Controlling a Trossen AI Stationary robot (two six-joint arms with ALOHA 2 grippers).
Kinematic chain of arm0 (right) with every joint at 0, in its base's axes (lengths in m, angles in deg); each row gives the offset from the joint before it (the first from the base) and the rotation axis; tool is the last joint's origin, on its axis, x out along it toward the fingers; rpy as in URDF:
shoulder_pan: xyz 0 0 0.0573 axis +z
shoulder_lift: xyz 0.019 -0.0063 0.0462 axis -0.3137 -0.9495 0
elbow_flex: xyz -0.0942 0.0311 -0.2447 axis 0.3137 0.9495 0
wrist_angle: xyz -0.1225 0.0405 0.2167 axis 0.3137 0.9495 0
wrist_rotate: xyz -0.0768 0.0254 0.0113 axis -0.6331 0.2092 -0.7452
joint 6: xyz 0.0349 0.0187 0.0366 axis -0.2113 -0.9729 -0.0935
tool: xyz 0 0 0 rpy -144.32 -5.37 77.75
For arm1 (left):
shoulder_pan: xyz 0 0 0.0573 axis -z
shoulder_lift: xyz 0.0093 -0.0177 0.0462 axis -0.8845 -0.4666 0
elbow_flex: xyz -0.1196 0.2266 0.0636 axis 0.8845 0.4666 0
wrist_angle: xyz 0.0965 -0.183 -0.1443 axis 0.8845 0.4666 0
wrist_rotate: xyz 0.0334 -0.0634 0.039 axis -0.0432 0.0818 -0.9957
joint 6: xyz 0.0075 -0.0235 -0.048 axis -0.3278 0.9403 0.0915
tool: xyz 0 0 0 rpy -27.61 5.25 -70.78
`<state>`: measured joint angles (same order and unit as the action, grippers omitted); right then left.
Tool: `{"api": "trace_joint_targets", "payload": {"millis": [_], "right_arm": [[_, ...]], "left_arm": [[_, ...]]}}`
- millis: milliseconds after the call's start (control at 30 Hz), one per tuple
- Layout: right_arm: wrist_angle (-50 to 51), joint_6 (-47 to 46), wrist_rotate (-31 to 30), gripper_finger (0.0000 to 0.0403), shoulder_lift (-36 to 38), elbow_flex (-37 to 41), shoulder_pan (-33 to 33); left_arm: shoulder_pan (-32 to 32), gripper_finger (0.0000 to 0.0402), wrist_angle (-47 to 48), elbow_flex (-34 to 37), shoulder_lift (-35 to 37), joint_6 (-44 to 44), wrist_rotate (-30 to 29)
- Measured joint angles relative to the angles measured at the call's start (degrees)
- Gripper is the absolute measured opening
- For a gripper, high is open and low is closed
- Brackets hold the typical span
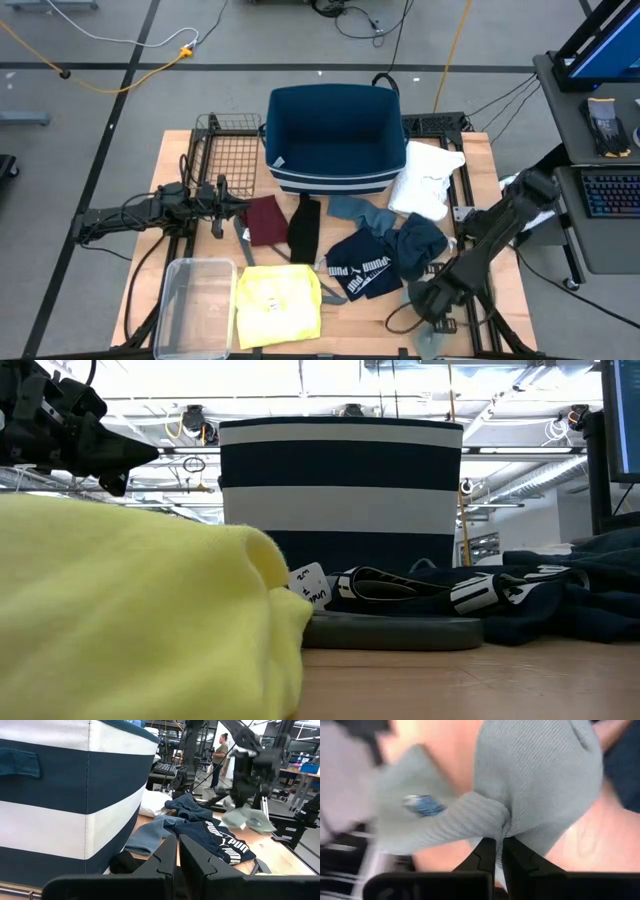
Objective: Pick & Place Cloths
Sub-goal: Put the light green sock into the transparent bin
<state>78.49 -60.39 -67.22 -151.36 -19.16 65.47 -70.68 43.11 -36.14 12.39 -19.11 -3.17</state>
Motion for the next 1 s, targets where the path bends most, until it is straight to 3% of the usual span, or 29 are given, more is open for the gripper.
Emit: {"api": "trace_joint_targets", "payload": {"millis": [133, 267, 467, 667, 1000], "right_arm": [[-7.6, -7.2, -3.1, 0.0005, 8.5, -0.2, -2.0], [-16.0, -10.3, -12.0, 0.0005, 15.0, -0.2, -4.1], [-29.7, -3.3, -25.1, 0.0005, 18.4, -0.2, -9.5], [-47.1, 10.7, -24.9, 0.0004, 16.6, -0.3, -17.4], [-63.5, 25.0, -13.4, 0.0004, 11.3, -0.3, -29.4]], "left_arm": [[0.0, 0.0021, -0.9, 0.0, 0.0, 0.3, 0.0], [0.0, 0.0021, -5.1, 0.0, 0.0, 3.4, 0.1], [0.0, 0.0021, -16.2, 0.0, 0.0, 9.8, 0.2], [0.0, 0.0021, -27.2, 0.0, 0.0, 13.9, 1.1], [0.0, 0.0021, -39.2, 0.0, 0.0, 16.6, 5.1]]}}
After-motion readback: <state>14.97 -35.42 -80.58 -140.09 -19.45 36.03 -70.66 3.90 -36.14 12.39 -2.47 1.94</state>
